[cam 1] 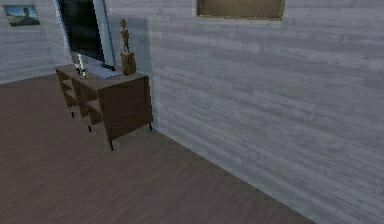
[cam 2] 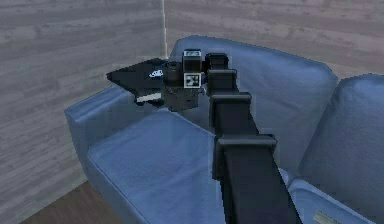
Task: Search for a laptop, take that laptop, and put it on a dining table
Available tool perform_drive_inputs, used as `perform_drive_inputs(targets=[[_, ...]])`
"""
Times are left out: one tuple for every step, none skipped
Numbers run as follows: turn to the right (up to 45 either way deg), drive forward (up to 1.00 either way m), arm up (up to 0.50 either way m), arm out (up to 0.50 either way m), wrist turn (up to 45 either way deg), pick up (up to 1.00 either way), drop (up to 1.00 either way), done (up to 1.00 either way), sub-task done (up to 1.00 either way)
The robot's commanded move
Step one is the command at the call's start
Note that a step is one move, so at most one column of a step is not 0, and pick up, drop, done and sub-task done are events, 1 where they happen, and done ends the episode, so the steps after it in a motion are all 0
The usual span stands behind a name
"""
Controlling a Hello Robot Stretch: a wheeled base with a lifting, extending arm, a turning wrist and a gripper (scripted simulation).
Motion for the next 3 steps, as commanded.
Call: perform_drive_inputs(targets=[[0.0, 0.0, 0.0, 0.0, -45.0, 0.0, 0.0, 0.0, 0.0], [0.0, 0.0, 0.0, 0.0, -45.0, 0.0, 0.0, 0.0, 0.0], [0.0, 0.0, 0.0, 0.0, -15.0, 0.0, 0.0, 0.0, 0.0]])
